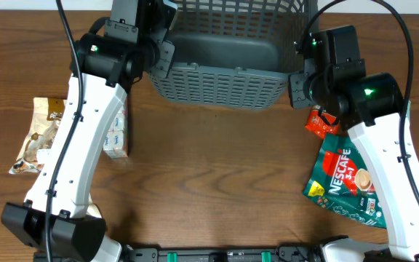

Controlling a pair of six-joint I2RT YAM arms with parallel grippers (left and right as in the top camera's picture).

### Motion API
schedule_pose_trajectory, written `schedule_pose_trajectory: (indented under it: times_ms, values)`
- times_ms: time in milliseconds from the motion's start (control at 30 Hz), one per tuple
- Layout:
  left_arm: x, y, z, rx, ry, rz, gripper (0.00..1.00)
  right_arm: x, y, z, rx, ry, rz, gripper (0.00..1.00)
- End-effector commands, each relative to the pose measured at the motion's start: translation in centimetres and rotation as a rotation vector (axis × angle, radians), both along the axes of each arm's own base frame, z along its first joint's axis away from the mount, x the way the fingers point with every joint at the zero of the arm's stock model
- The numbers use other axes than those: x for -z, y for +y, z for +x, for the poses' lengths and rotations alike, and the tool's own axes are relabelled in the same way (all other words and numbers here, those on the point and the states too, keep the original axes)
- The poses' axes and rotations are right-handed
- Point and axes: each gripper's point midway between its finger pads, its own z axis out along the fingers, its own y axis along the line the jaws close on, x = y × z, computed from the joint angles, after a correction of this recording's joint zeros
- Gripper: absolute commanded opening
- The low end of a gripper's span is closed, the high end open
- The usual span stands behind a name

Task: Pack container
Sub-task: 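Pull the grey basket toward the table centre with both grippers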

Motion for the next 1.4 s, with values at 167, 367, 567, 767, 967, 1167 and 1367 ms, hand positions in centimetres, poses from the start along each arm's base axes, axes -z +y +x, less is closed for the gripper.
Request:
schedule_pose_trajectory:
  times_ms: [167, 367, 567, 767, 967, 1167, 1367]
  values:
    - [2.0, 0.2, -0.6, -0.006, 0.063, 0.026, 0.06, 0.4, -1.0, 0.5, 0.044, 0.004, -0.007, 0.01]
    - [2.4, 0.3, -1.1, -0.006, 0.091, 0.035, 0.06, 1.8, -1.2, 1.1, 0.054, 0.042, -0.017, 0.01]
    - [3.1, 0.5, -1.7, -0.005, 0.126, 0.046, 0.06, 2.6, -1.1, 1.5, 0.054, 0.057, -0.021, 0.01]
    - [3.4, 0.6, -2.1, -0.005, 0.143, 0.051, 0.06, 2.4, -1.1, 1.8, 0.054, 0.044, -0.018, 0.01]
    - [3.2, 0.5, -1.9, -0.003, 0.13, 0.048, 0.06, 2.4, -1.1, 1.8, 0.055, 0.044, -0.018, 0.01]
    - [1.9, -0.1, 0.0, -0.004, 0.042, 0.02, 0.32, 2.2, -1.2, 1.9, 0.058, 0.037, -0.015, 0.16]
    - [1.1, -0.4, 1.0, -0.006, -0.013, 0.006, 0.36, 2.4, -1.3, 1.4, 0.094, 0.058, 0.014, 0.15]
